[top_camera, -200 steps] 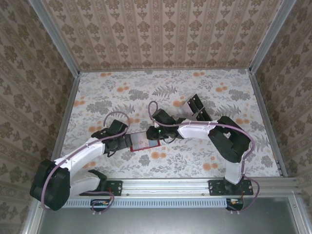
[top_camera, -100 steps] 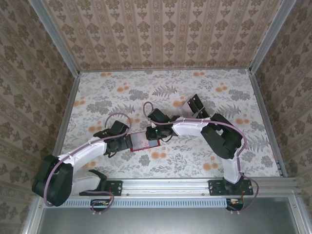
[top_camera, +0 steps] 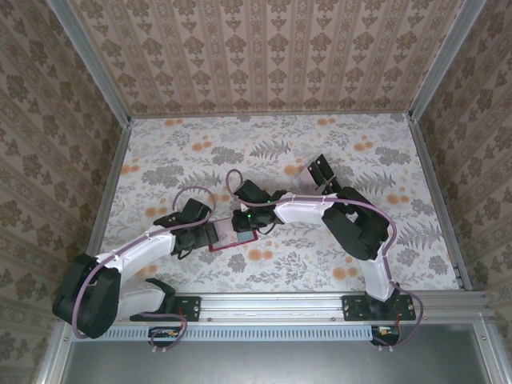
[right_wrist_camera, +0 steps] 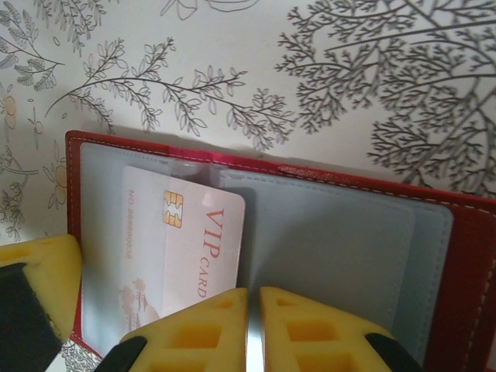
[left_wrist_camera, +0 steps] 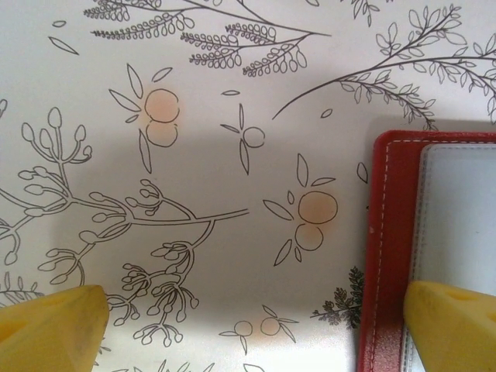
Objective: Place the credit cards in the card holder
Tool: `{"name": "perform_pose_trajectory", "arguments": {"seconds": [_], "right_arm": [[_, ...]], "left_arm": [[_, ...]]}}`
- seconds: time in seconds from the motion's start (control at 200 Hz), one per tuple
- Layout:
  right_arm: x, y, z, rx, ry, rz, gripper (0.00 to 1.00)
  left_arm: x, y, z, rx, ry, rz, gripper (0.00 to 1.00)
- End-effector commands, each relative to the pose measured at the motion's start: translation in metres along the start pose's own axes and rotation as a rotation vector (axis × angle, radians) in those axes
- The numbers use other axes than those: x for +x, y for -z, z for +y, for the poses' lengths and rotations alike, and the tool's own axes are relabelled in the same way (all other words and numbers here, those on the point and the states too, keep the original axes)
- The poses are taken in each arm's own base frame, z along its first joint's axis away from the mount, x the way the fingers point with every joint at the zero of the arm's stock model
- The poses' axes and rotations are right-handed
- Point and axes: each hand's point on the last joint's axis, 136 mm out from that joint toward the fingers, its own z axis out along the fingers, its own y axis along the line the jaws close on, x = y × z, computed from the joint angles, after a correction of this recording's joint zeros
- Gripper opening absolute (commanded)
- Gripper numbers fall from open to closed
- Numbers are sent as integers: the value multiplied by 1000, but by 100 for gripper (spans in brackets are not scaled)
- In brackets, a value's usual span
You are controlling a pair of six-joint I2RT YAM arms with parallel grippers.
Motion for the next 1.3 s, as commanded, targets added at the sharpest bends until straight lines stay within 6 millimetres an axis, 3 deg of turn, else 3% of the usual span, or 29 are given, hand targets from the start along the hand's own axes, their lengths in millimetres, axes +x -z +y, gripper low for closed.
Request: {"name": "perform_pose_trajectory", "arguments": {"seconds": [0.0, 0.295, 0.465, 0.63, 0.8, 0.955, 1.295], "right_arm": [[8, -6, 6, 4, 18, 39, 14], [9, -9, 24, -30, 34, 47, 14], [11, -18, 30, -51, 32, 62, 14], [8, -11, 36, -69, 42, 46, 15], [-3, 10, 41, -97, 45, -10, 30], [-9, 20, 31, -86, 29, -45, 34], [-1, 7, -22, 5, -45, -29, 28]], "left_arm": [[5, -4, 4, -9, -13, 18, 100], [4, -2, 3, -1, -9, 15, 100], [-2, 6, 3, 0, -6, -7, 100], [-8, 17, 4, 5, 4, -38, 100], [-9, 22, 8, -1, 13, -49, 100], [-7, 22, 11, -5, 17, -46, 100], [-8, 20, 11, -10, 11, -43, 100]]}}
